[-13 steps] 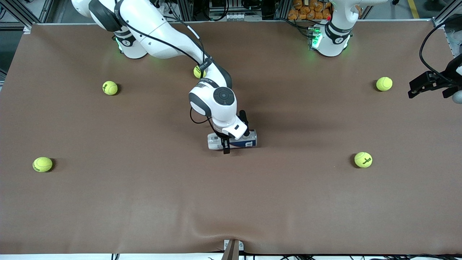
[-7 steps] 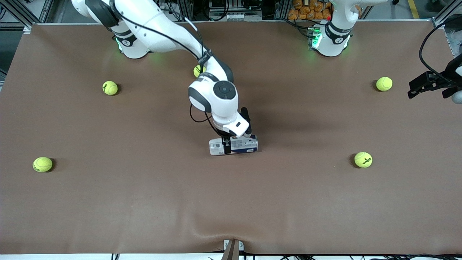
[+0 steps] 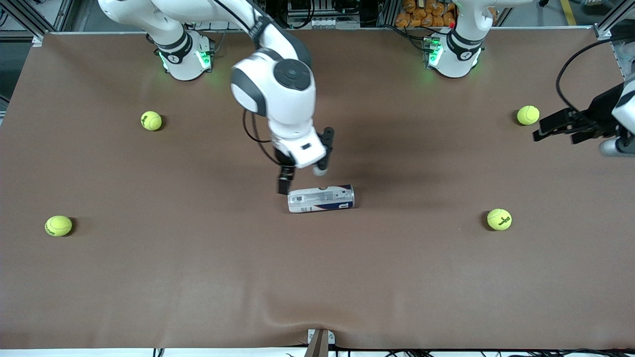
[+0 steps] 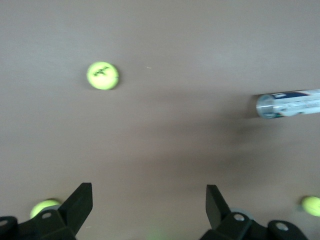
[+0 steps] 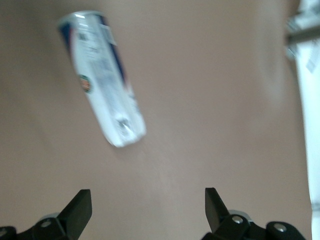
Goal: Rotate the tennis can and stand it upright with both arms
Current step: 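Retract the right gripper while the left gripper reaches the can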
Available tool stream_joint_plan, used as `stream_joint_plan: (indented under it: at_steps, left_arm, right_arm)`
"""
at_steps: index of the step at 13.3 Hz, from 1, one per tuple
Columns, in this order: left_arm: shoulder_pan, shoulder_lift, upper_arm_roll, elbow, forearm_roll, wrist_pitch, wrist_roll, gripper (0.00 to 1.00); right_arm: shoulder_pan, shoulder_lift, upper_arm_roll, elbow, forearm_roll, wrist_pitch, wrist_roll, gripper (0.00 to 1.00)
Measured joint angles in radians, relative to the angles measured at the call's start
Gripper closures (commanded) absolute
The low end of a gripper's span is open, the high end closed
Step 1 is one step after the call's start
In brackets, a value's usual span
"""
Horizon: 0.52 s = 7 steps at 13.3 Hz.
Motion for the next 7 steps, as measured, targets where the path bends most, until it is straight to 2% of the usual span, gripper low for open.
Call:
stream_joint_plan:
  at_steps: [3, 7]
  left_arm:
    - [0.028, 0.081, 0.001, -0.007, -0.176, 0.000, 0.000, 0.00]
    - [0.027, 0.154, -0.003, -0.060, -0.358, 0.037, 0.000, 0.00]
  right_arm:
    - [-0.144, -0.068, -0.007, 0.000, 0.006, -0.042, 0.067, 0.00]
    - [-0.378, -0.176, -0.021, 0.000, 0.144, -0.132, 0.077, 0.00]
